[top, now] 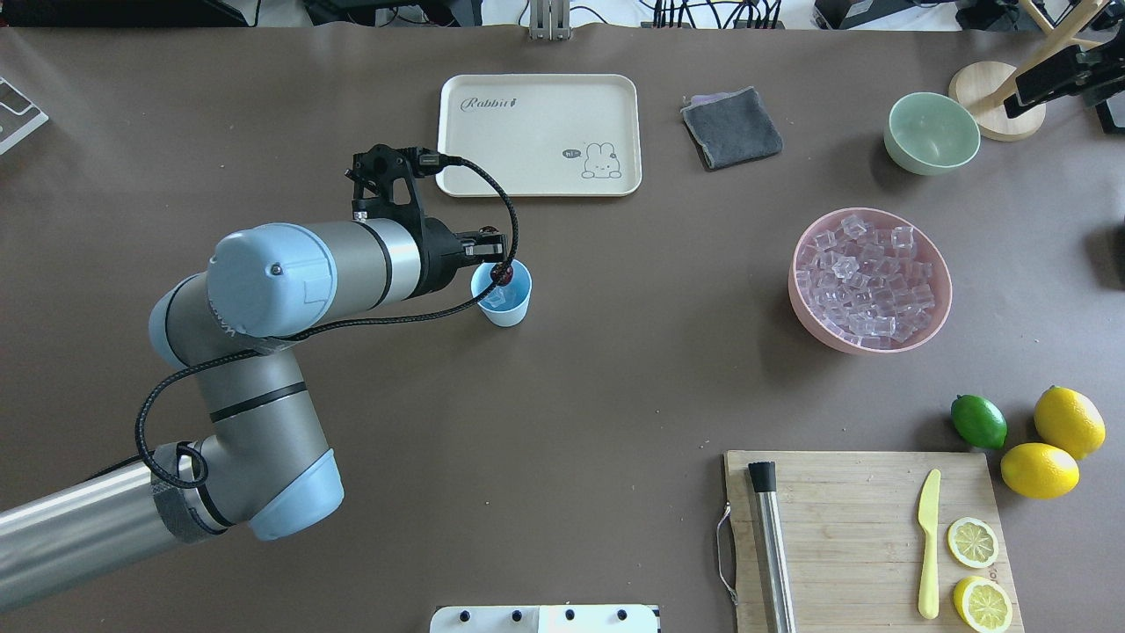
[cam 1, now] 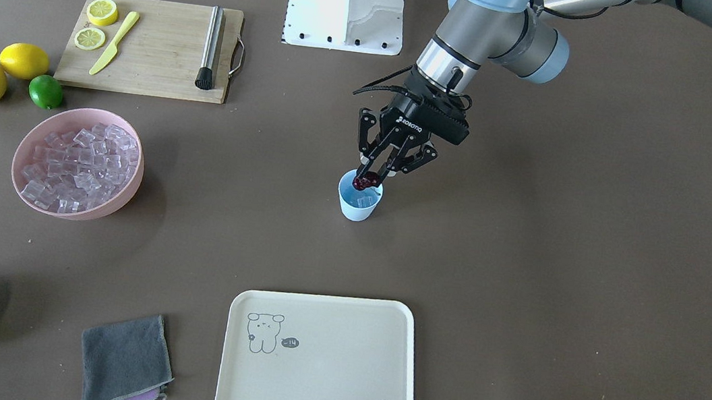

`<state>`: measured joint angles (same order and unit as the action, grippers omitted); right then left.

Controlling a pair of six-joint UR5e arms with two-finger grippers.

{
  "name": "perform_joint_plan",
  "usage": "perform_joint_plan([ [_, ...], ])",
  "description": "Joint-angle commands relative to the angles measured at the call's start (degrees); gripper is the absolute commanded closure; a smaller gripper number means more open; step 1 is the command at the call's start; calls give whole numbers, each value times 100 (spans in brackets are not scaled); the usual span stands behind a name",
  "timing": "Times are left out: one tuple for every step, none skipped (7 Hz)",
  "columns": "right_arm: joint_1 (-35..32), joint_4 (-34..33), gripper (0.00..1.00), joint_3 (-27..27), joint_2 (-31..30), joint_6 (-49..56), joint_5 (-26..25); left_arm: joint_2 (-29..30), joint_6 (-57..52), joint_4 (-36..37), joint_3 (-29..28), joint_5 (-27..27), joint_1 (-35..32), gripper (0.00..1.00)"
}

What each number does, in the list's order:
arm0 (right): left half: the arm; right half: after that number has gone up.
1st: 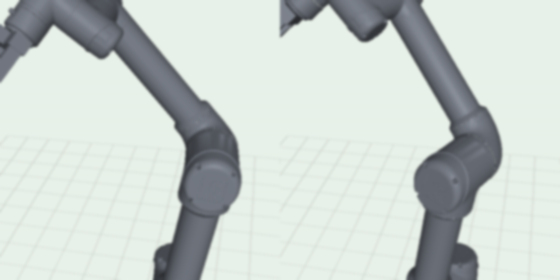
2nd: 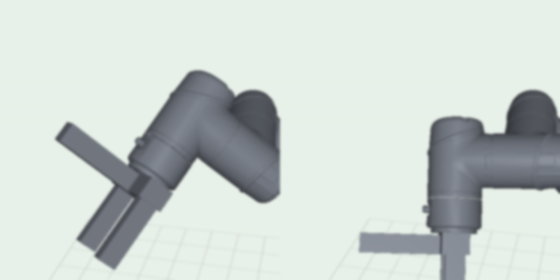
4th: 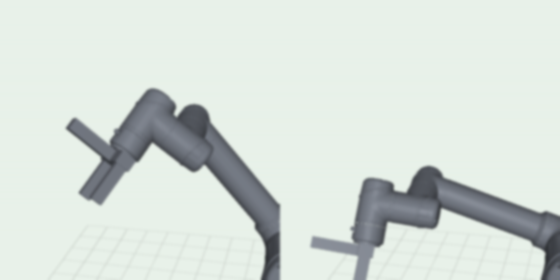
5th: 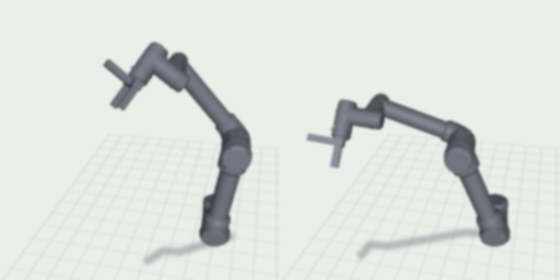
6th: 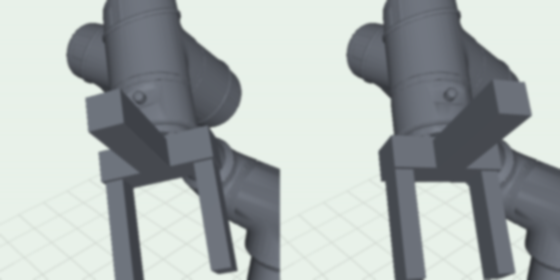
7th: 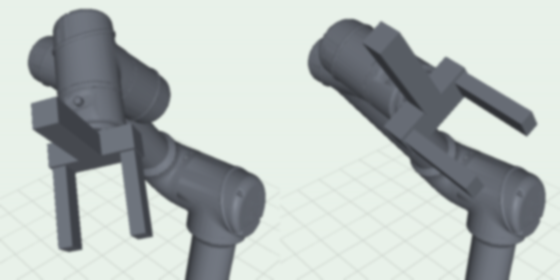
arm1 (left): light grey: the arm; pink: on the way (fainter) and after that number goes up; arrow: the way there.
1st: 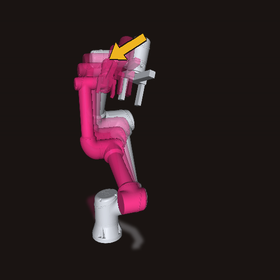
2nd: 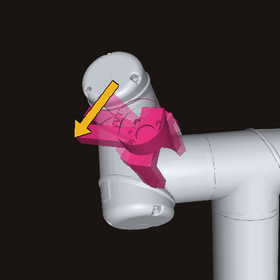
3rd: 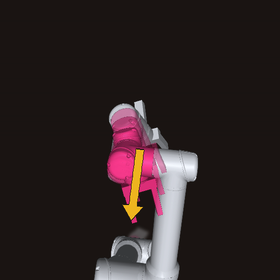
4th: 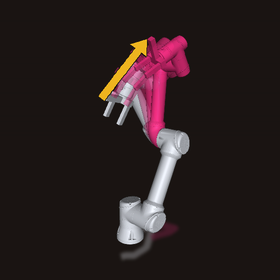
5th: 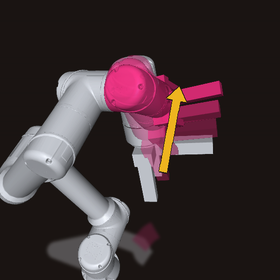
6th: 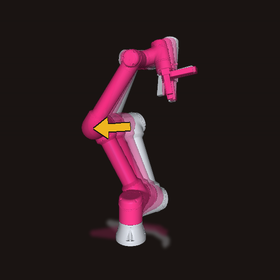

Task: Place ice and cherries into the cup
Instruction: 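Open the left gripper to drop the cherries into the cup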

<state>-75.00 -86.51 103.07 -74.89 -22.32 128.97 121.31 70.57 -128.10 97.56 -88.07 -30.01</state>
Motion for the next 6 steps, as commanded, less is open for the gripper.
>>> perform_joint_plan([
  [-15,12,0,11,-51,0,-21,33,-26,-259,-203,62,30,100],
  [-32,3,0,3,-52,0,-22,111,-60,-251,-203,62,30,4],
  [-41,3,0,3,-52,0,-22,130,-52,-250,-177,53,22,2],
  [-41,3,0,3,-52,0,-22,112,-52,-242,-142,18,-22,2],
  [-41,3,0,3,-52,0,-22,86,-52,-172,15,0,-118,2],
  [-41,3,0,-6,-34,0,5,51,-69,-23,130,-374,-467,2],
])
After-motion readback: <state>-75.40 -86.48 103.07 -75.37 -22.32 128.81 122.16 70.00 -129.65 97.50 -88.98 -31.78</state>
